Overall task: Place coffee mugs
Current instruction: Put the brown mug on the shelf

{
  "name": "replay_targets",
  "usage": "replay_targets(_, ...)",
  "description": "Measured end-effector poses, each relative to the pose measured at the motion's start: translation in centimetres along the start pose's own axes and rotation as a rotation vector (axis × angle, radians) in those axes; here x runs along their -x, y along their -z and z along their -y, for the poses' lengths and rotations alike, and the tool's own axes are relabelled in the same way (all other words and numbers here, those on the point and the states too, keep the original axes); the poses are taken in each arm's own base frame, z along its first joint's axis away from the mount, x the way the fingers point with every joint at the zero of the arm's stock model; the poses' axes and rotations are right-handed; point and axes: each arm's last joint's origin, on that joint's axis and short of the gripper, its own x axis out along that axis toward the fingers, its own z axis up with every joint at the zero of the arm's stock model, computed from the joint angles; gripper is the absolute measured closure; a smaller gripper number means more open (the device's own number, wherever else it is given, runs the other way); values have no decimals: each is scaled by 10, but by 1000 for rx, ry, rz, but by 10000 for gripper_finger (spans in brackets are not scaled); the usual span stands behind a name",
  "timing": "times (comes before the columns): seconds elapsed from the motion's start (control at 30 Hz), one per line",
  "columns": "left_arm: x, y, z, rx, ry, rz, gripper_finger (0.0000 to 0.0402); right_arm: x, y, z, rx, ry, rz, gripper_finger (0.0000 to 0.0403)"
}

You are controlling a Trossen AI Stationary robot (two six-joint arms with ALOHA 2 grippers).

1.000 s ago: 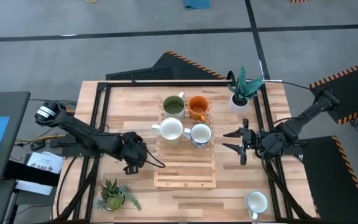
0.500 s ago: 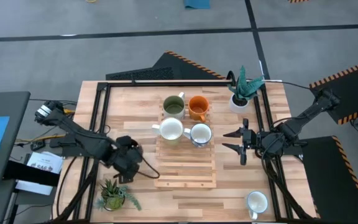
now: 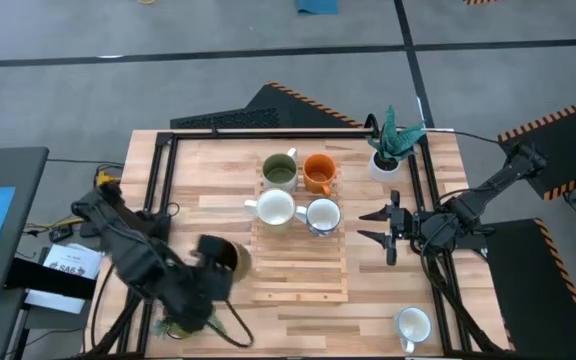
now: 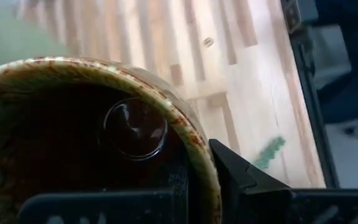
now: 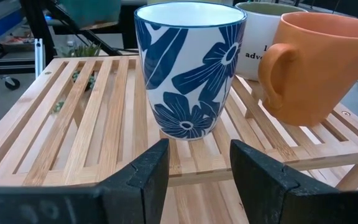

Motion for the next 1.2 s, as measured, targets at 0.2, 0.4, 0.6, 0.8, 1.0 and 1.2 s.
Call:
replay_targets(0.2,-34,-38,-2,-159,107,-50,383,0,0,0,-2,0,0,209)
replay_targets(0.4,-54,-63,-17,-269,113,-28,383,0,0,0,-1,1,-2,209)
replay_targets(0.6,-66,-66,-35,-261,88,-70,383,0,2,1,5,5,-18,209)
replay_targets(0.8,-67,-67,-39,-261,87,-65,375,0,3,1,8,8,-28,209)
replay_targets(1.0,-67,-67,-39,-256,79,-67,344,0,3,1,7,8,-28,209)
replay_targets(1.2,-67,-67,-41,-264,57,-65,340,0,3,1,6,8,-28,209)
